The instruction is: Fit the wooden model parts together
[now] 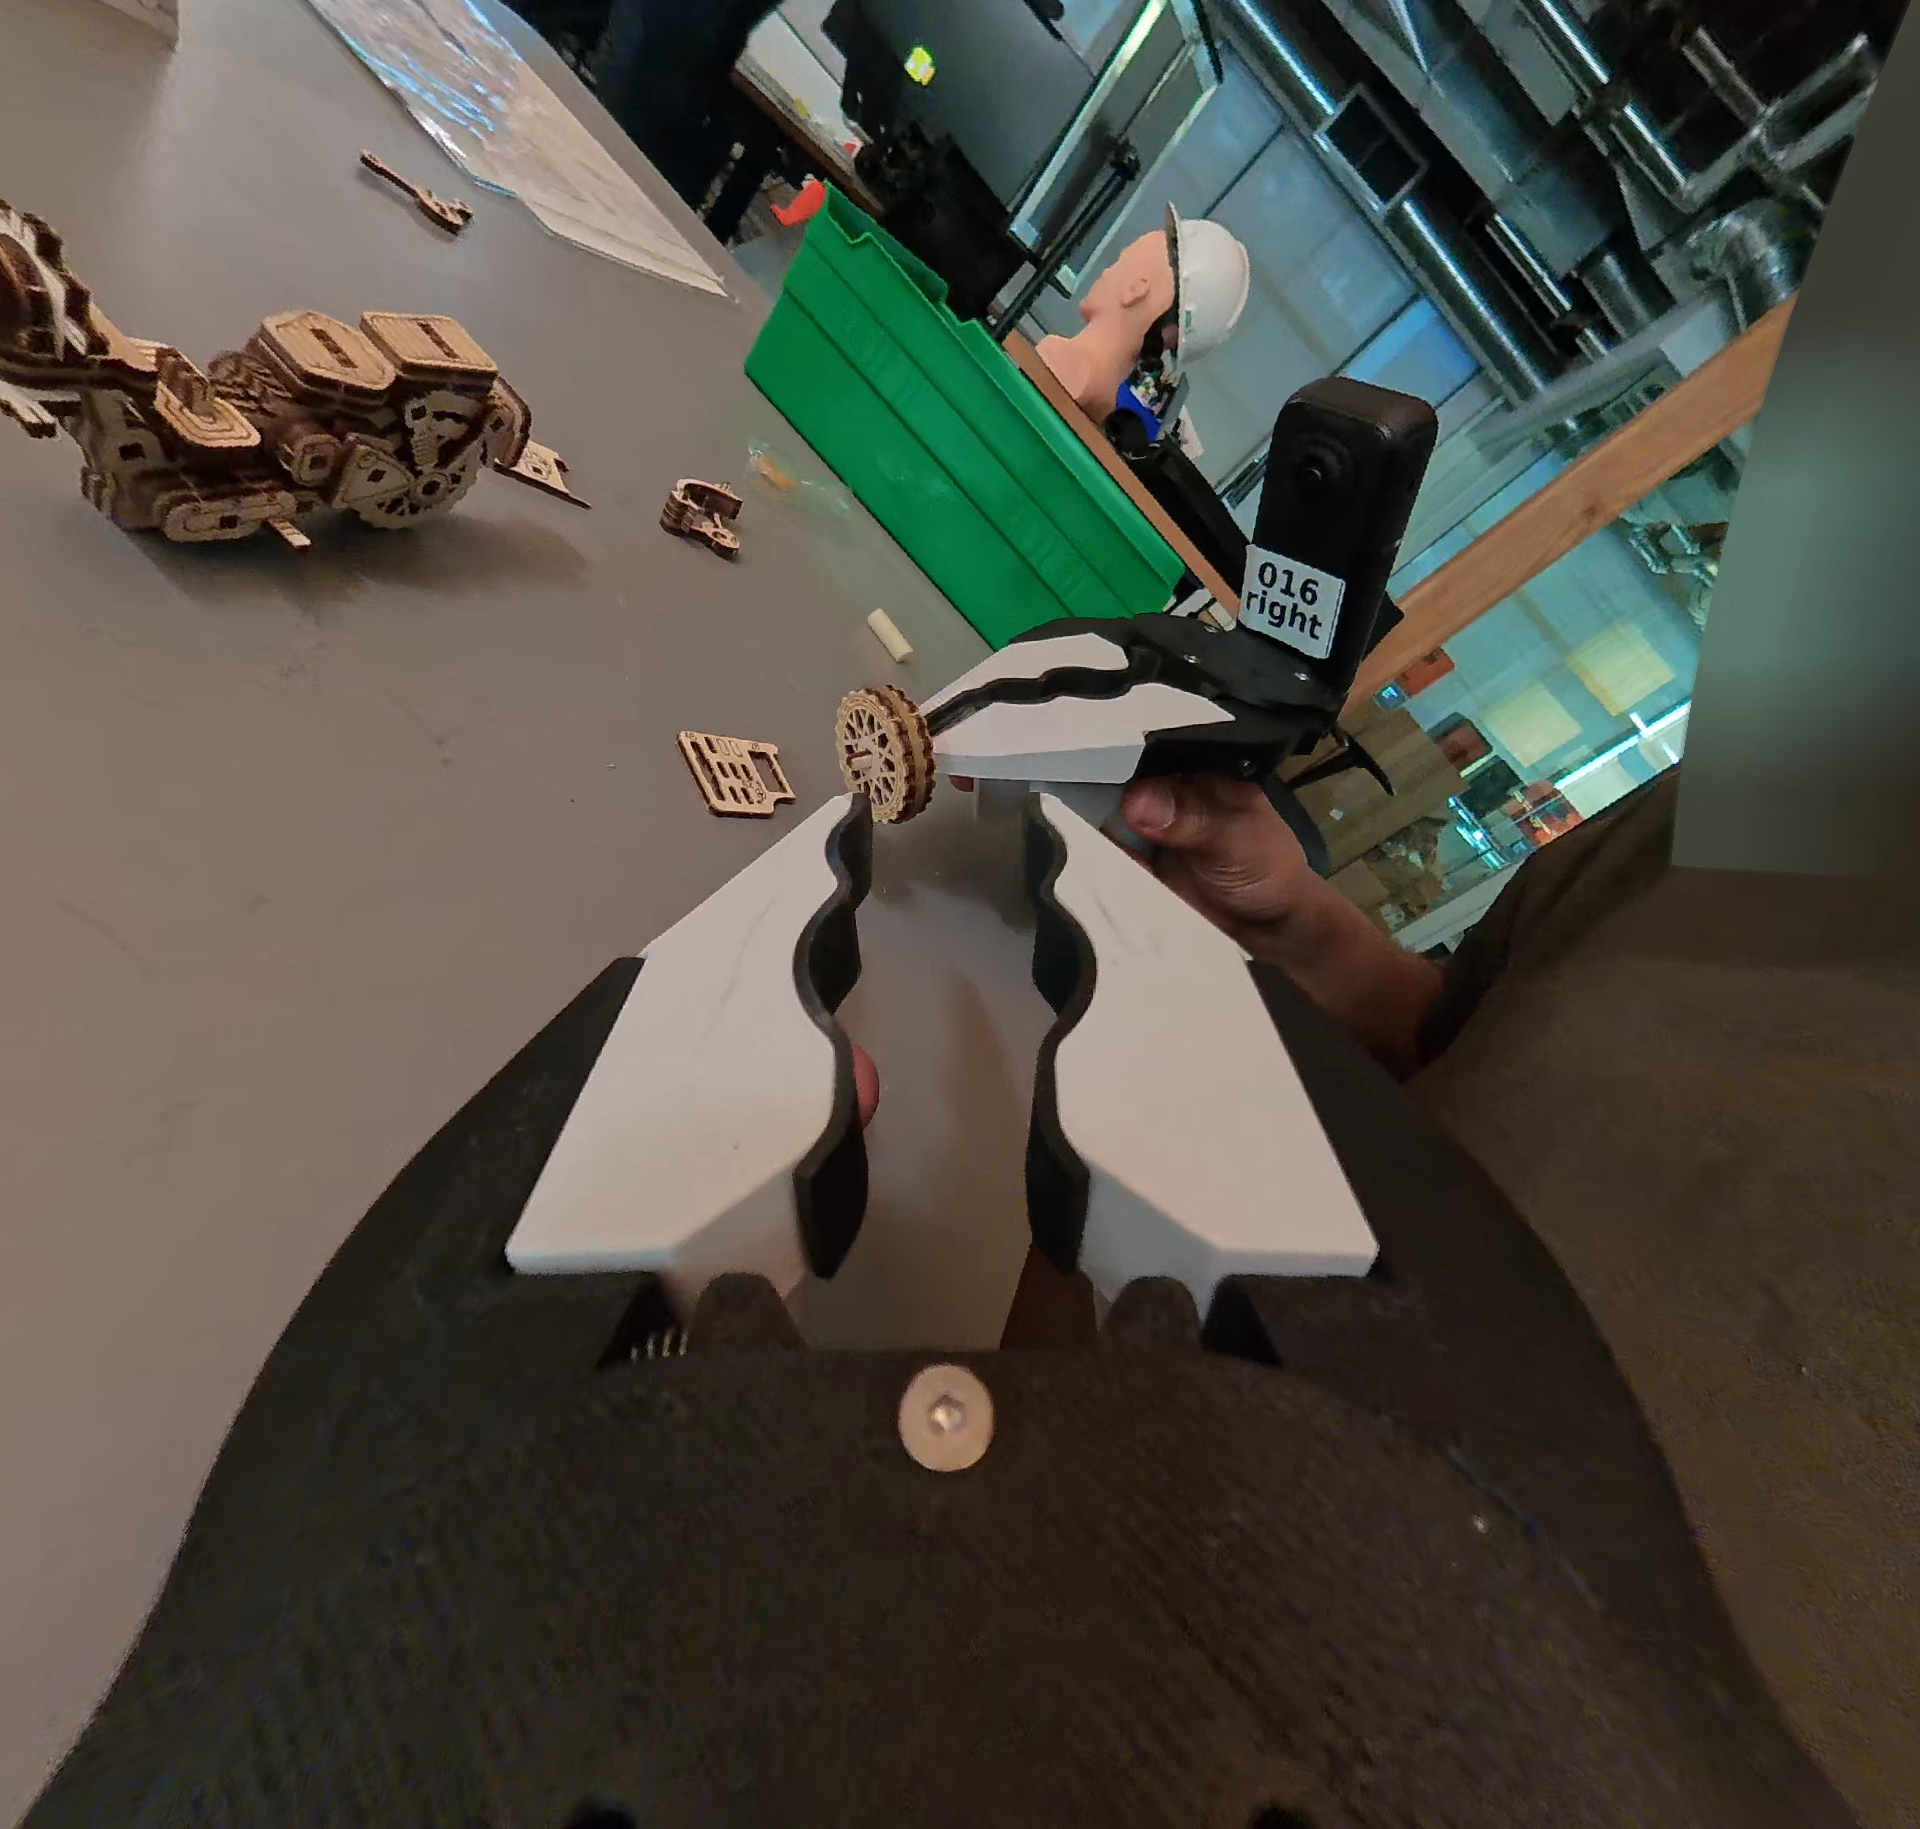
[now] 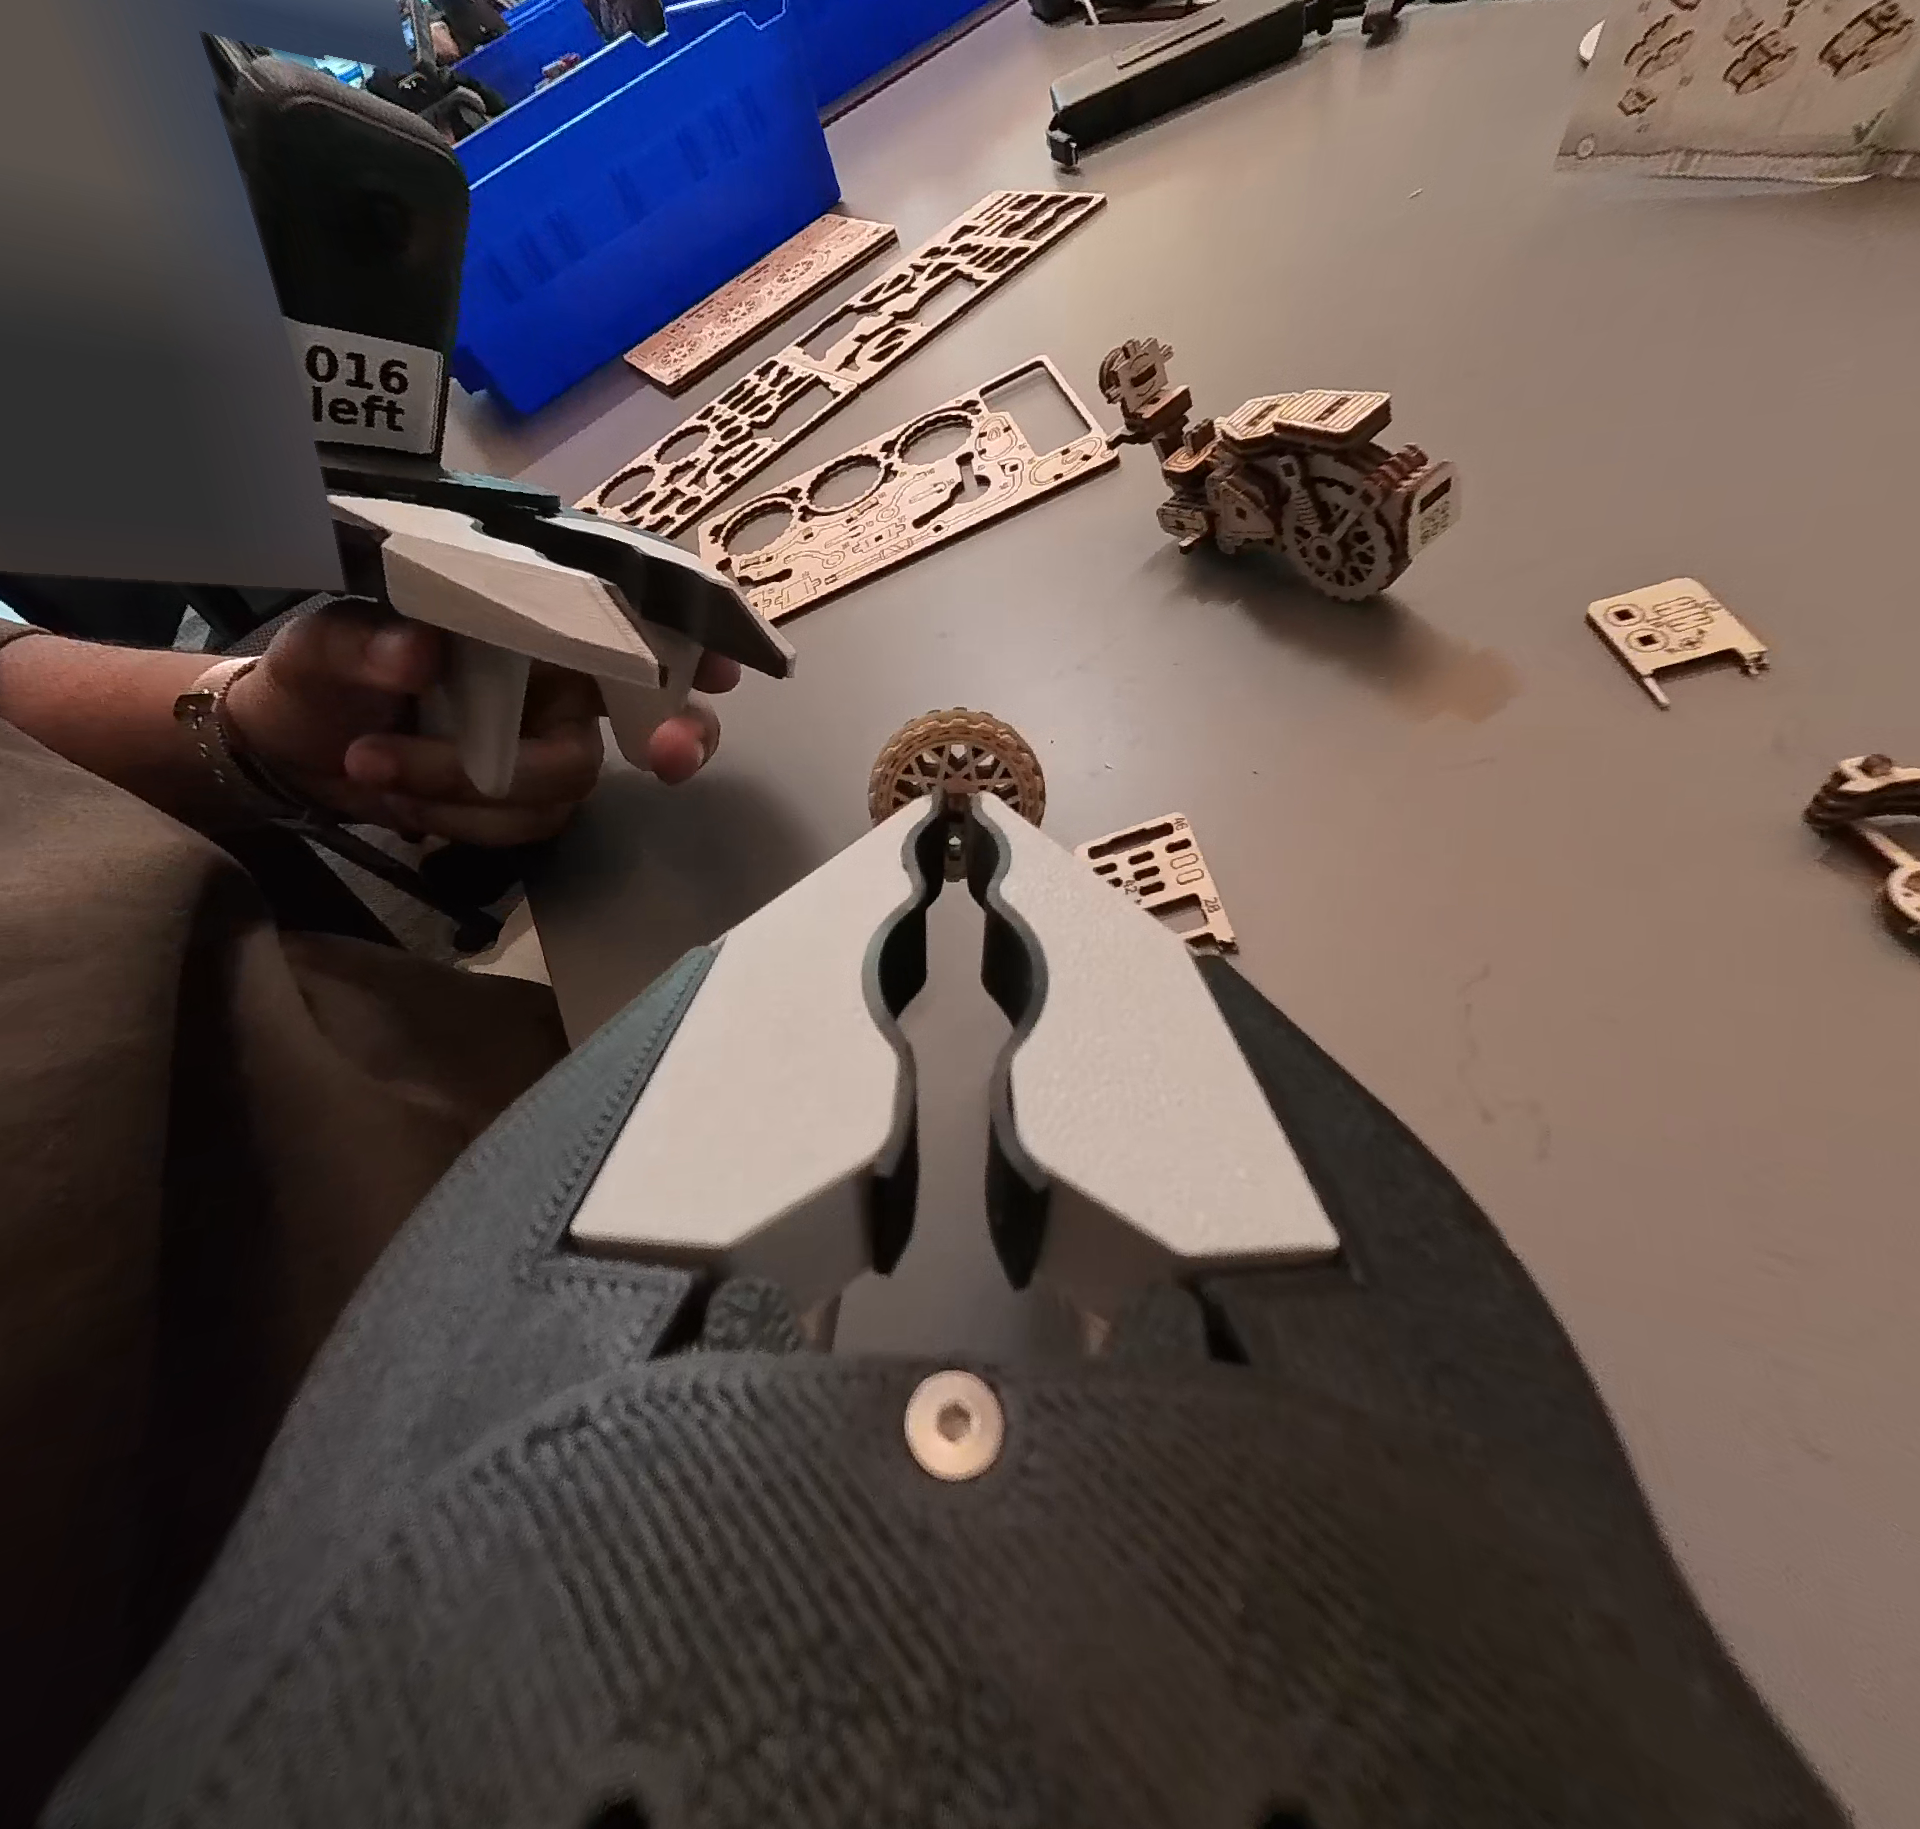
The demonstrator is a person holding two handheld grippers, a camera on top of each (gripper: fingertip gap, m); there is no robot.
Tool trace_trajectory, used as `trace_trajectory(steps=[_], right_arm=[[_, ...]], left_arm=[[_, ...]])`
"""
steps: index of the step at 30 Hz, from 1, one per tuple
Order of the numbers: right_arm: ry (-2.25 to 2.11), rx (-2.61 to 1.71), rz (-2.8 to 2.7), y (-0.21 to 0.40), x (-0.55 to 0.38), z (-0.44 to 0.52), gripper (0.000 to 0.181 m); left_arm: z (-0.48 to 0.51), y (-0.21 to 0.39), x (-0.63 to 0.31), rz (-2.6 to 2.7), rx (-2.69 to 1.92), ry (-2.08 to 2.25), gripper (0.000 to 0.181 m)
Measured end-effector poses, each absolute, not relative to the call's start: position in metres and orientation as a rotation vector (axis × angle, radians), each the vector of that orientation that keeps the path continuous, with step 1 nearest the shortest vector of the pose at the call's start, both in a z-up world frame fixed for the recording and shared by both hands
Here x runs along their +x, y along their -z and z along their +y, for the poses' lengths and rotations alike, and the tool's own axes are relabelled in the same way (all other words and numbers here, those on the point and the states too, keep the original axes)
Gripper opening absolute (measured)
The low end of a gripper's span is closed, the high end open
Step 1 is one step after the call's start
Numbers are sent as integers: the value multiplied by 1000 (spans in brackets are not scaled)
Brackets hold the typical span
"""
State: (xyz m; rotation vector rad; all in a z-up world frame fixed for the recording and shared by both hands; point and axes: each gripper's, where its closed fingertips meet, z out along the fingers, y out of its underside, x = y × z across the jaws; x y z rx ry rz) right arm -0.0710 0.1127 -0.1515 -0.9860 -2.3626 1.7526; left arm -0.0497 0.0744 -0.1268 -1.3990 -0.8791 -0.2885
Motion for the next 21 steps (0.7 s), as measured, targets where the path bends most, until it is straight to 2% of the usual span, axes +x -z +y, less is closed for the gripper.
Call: trace_trajectory(steps=[21], right_arm=[[-1849, -1048, -2257, 138, -83, 128, 0]], left_arm=[[82, 131, -61, -882, -1474, 176, 33]])
